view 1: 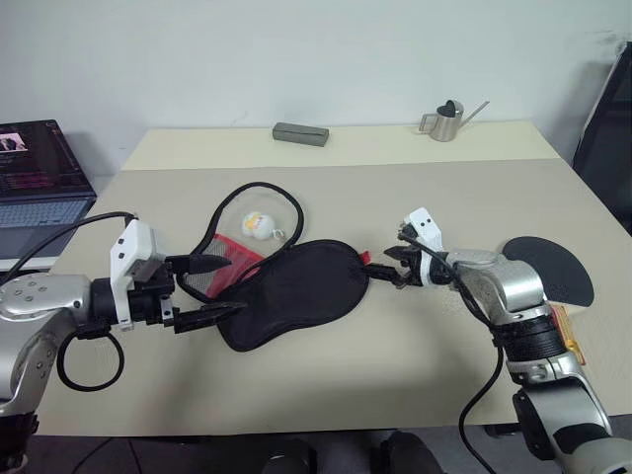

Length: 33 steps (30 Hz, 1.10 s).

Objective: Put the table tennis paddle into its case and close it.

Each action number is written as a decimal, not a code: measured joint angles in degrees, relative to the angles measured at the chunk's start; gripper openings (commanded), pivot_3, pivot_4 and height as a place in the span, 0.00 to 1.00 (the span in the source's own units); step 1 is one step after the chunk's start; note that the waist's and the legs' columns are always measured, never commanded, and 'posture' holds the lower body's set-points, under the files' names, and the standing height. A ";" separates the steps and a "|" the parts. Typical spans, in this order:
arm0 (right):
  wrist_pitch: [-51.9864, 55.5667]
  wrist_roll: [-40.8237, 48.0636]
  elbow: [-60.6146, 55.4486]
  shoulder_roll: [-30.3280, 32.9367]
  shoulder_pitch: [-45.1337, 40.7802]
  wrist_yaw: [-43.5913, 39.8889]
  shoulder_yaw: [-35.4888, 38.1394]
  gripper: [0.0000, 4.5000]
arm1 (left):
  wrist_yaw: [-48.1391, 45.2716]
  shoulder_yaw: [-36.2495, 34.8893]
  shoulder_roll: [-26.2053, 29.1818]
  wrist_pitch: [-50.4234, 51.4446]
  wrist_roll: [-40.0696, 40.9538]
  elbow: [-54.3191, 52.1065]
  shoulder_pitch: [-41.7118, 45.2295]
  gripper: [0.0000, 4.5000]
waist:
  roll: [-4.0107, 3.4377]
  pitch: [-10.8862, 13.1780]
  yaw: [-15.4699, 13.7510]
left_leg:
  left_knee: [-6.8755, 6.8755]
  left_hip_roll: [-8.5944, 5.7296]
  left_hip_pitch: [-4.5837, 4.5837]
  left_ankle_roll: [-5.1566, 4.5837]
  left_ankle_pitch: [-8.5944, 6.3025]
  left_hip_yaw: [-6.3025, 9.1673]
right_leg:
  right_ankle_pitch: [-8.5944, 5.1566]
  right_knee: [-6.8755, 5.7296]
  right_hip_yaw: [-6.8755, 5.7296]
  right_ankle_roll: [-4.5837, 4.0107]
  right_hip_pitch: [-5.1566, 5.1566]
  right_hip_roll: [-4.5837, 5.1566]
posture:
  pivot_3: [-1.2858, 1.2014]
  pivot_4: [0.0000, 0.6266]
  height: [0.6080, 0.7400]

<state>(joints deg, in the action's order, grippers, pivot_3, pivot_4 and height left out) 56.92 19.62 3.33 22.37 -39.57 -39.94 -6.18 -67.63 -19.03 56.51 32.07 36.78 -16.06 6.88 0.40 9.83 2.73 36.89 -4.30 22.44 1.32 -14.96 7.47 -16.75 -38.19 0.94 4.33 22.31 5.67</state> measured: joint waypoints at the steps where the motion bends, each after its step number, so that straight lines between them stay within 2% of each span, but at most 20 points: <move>1: 0.88 0.17 -1.02 -0.03 0.22 0.09 0.00 0.99 | -0.02 0.14 0.00 -0.02 -0.05 0.02 0.05 1.00 | 0.00 0.00 -0.01 | 0.00 0.00 0.00 0.00 0.00 0.00 | 0.00 0.00 0.00 0.00 0.00 0.00 | 0.52 0.24 1.00; 13: 2.65 -1.52 -1.77 -2.86 2.40 5.29 -3.06 0.99 | -0.49 0.90 0.00 -0.15 -0.24 0.58 0.71 1.00 | 0.00 0.00 0.13 | 0.00 0.00 0.00 0.01 0.01 -0.01 | 0.00 -0.02 0.01 0.00 0.02 0.00 | 0.52 0.24 1.00; 30: 10.70 2.11 -0.86 -7.71 0.71 5.83 0.45 0.99 | -0.18 0.88 0.00 -0.15 -0.47 0.59 0.51 1.00 | 0.01 -0.01 0.47 | 0.00 0.01 -0.04 0.00 0.00 0.00 | 0.00 -0.10 0.03 0.00 0.02 -0.03 | 0.52 0.24 1.00; 33: 11.26 2.20 -0.71 -8.45 0.71 6.29 0.56 0.80 | 0.05 0.88 0.00 -0.15 -0.48 0.59 0.48 1.00 | 0.01 -0.01 0.47 | 0.00 0.01 -0.05 -0.01 0.00 0.00 | 0.00 -0.14 0.03 0.00 0.03 -0.03 | 0.52 0.24 1.00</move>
<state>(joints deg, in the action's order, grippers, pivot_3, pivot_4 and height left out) 68.18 21.82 2.62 13.92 -38.86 -33.65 -5.62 -67.59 -18.15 56.51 31.92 36.30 -15.47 7.37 0.41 9.82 3.20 36.89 -4.29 22.39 1.32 -14.97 7.47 -16.75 -38.34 0.98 4.33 22.34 5.64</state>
